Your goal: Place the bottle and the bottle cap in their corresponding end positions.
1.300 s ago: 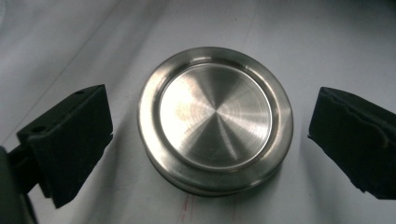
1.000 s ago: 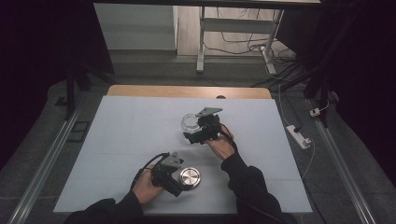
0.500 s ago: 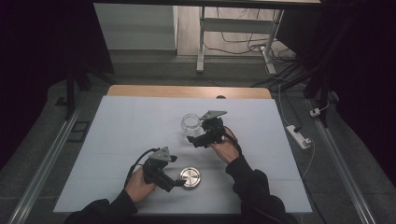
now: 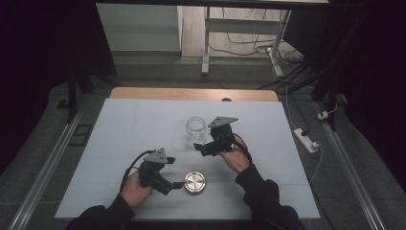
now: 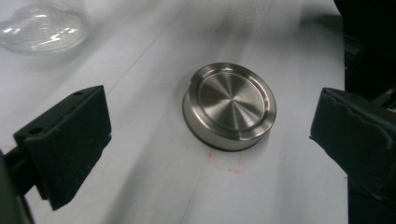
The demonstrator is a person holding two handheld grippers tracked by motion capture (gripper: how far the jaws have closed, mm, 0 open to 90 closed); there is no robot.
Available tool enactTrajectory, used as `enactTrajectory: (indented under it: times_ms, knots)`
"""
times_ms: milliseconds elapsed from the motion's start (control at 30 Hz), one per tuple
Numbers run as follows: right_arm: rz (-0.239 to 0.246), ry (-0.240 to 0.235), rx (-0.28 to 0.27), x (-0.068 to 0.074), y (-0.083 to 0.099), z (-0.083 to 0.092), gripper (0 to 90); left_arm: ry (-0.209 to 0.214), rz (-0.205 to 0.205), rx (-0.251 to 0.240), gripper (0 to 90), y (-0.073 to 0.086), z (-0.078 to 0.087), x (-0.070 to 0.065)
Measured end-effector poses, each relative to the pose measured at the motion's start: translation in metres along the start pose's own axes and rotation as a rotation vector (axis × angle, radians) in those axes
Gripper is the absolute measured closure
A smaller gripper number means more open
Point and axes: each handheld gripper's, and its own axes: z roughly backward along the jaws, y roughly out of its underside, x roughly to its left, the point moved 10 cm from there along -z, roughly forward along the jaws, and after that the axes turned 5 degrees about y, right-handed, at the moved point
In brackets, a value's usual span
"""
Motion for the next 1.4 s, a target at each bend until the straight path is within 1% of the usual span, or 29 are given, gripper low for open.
enactTrajectory:
  times_ms: [133, 267, 333, 400, 500, 600, 700, 800, 867, 900, 1000, 1100, 1233, 1400]
  knots:
    - [0.008, -0.006, 0.000, 0.003, 0.004, 0.006, 0.0, -0.019, 0.002, -0.005, 0.0, 0.002, 0.007, 0.001]
    - [0.005, -0.016, 0.005, 0.007, 0.007, 0.010, 0.0, -0.046, 0.010, -0.010, 0.0, 0.005, 0.014, 0.004]
    - [-0.002, -0.020, 0.013, 0.008, 0.010, 0.012, 0.0, -0.060, 0.013, -0.010, 0.0, 0.007, 0.017, 0.005]
    - [0.002, -0.024, 0.027, 0.010, 0.013, 0.015, 0.0, -0.069, 0.017, -0.013, 0.0, 0.009, 0.020, 0.005]
    - [-0.001, -0.020, 0.024, 0.011, 0.016, 0.019, 0.0, -0.077, 0.027, -0.023, 0.0, 0.011, 0.026, 0.006]
    - [-0.015, -0.018, 0.027, 0.012, 0.019, 0.023, 0.0, -0.086, 0.039, -0.034, 0.0, 0.013, 0.032, 0.007]
    - [-0.033, -0.006, 0.038, 0.011, 0.024, 0.026, 0.0, -0.102, 0.050, -0.031, 0.0, 0.017, 0.036, 0.008]
    - [-0.031, 0.001, 0.041, 0.012, 0.028, 0.031, 0.0, -0.115, 0.058, -0.023, 0.0, 0.021, 0.041, 0.008]
    - [-0.021, 0.017, 0.037, 0.011, 0.030, 0.033, 0.0, -0.123, 0.061, -0.025, 0.0, 0.022, 0.044, 0.008]
    - [-0.020, 0.016, 0.037, 0.012, 0.032, 0.035, 0.0, -0.126, 0.063, -0.028, 0.0, 0.023, 0.046, 0.008]
    - [-0.038, 0.015, 0.030, 0.013, 0.035, 0.040, 0.0, -0.135, 0.080, -0.044, 0.0, 0.026, 0.053, 0.009]
    - [-0.052, 0.010, 0.016, 0.013, 0.038, 0.045, 0.0, -0.149, 0.090, -0.046, 0.0, 0.029, 0.059, 0.010]
    - [-0.059, 0.009, 0.004, 0.014, 0.042, 0.054, 0.0, -0.160, 0.102, -0.050, 0.0, 0.035, 0.067, 0.010]
    - [-0.053, 0.015, -0.007, 0.014, 0.050, 0.066, 0.0, -0.177, 0.113, -0.048, 0.0, 0.042, 0.076, 0.009]
